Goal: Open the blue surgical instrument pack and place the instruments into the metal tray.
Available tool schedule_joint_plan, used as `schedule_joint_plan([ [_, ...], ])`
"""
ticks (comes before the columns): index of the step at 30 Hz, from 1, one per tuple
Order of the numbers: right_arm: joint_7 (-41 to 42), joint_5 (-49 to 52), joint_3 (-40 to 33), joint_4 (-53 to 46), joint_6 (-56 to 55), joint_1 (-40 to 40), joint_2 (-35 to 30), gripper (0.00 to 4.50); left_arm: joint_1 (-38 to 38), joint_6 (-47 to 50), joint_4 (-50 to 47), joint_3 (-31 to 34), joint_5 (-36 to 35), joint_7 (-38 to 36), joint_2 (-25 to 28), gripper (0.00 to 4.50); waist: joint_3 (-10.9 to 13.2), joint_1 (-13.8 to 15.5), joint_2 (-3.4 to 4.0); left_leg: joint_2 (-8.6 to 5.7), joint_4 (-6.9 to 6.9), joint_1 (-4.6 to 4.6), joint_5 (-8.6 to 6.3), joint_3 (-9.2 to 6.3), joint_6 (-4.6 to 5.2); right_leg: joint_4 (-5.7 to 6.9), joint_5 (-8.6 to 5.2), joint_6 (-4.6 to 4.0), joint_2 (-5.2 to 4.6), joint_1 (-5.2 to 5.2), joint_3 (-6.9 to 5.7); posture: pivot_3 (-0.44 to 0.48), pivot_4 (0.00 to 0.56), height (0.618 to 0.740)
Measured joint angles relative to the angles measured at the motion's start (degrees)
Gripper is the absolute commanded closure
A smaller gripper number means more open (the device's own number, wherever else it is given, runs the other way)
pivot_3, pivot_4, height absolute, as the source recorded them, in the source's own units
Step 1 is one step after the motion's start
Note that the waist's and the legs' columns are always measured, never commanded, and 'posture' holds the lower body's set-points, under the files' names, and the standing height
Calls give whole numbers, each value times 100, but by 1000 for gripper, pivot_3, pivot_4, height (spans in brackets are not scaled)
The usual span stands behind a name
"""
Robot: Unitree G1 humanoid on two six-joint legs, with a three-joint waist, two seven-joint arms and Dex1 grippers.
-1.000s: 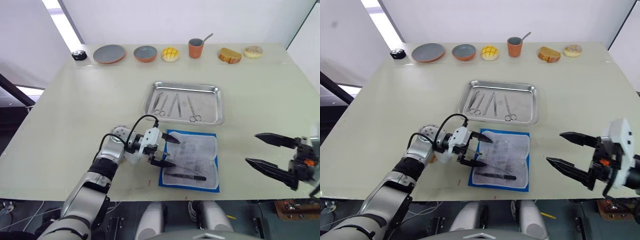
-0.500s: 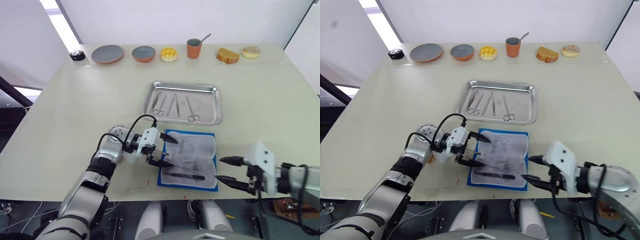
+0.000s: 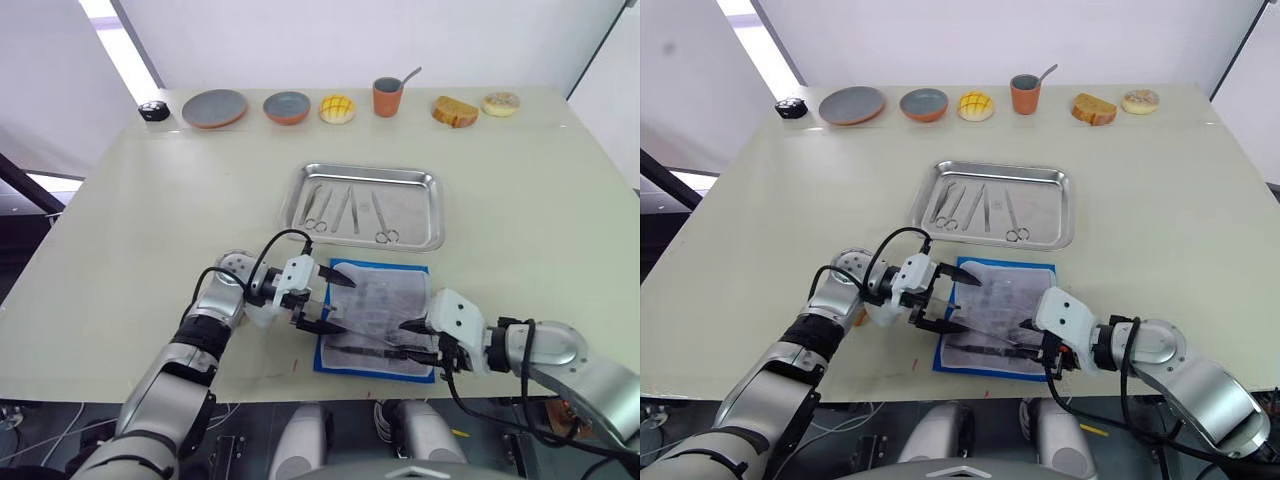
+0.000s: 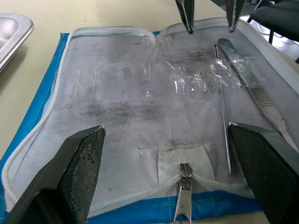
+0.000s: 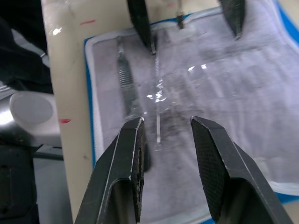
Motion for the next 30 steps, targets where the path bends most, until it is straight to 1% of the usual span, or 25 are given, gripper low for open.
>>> schedule_joint_plan([
  [9,31,-372,279,303,-108,-136,61,2982,39,71,-117,-5,-1,0,47,0,0,-9,-1,3,0,-2,0,1,0,0,1,-1,3,-4,1,0,150,740],
  [18,4,-732,540,394,-228,-193,219,2982,56,200,-248,-26,0,0,112,0,1,-10,-2,5,0,-2,0,0,0,0,1,-2,4,-5,-1,0,150,740],
  [19,-3,-782,583,394,-240,-206,242,3245,59,208,-255,-29,0,0,115,0,1,-10,-2,6,0,-2,0,0,0,1,1,-2,5,-5,-1,0,150,740],
  [20,-4,-797,590,395,-240,-206,248,3394,60,209,-256,-29,0,0,116,0,1,-10,-2,6,0,-2,0,0,0,1,1,-2,5,-5,-1,0,150,740],
  [21,-6,-837,632,395,-238,-205,274,3689,61,212,-259,-33,0,0,121,0,0,-10,-3,6,0,-2,0,0,0,1,1,-2,5,-5,-1,0,150,740],
  [23,-5,-855,690,393,-229,-197,305,4483,60,213,-260,-44,0,0,122,0,0,-10,-3,7,0,-1,0,-1,0,1,1,-3,6,-5,-2,0,150,740],
  [30,24,-895,678,366,-195,-230,225,4483,55,213,-263,-62,-6,0,128,0,-2,-5,-4,7,4,-2,0,1,0,1,3,-6,5,-4,-1,0,150,740],
])
